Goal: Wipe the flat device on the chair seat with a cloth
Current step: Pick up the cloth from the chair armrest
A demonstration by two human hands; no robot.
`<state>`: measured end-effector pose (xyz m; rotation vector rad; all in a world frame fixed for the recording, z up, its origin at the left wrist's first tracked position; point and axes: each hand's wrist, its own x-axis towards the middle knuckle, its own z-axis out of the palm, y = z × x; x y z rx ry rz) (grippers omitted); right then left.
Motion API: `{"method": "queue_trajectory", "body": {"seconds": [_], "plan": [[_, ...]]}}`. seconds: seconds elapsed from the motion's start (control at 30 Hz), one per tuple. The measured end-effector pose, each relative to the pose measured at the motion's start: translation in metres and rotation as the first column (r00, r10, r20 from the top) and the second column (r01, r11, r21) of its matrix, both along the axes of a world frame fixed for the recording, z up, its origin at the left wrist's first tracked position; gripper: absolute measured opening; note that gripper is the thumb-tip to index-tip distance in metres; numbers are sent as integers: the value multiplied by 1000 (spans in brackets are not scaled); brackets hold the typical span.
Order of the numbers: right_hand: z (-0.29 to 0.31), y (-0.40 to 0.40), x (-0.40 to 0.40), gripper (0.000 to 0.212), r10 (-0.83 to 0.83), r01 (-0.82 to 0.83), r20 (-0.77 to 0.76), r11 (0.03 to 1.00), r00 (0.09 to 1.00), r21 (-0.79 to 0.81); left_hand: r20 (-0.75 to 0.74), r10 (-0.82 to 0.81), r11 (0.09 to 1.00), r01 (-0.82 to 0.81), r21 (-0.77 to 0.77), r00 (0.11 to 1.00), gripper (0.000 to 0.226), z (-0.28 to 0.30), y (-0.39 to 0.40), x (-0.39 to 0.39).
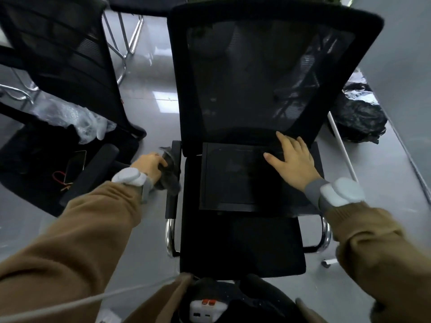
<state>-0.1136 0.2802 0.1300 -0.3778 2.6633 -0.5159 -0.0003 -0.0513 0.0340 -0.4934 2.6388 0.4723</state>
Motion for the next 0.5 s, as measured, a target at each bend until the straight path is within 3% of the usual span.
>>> {"method": "queue_trajectory", "body": {"seconds": [0.13, 0.5], "plan": [[10, 18, -3, 75, 10, -10, -5, 1000, 1000, 7, -10, -87, 976, 83, -200, 996, 36, 42, 7, -6], [-20, 68, -9, 122, -47, 54, 195, 998, 980, -30, -117, 33, 999, -36, -31, 993, 22, 119, 42, -32]]}}
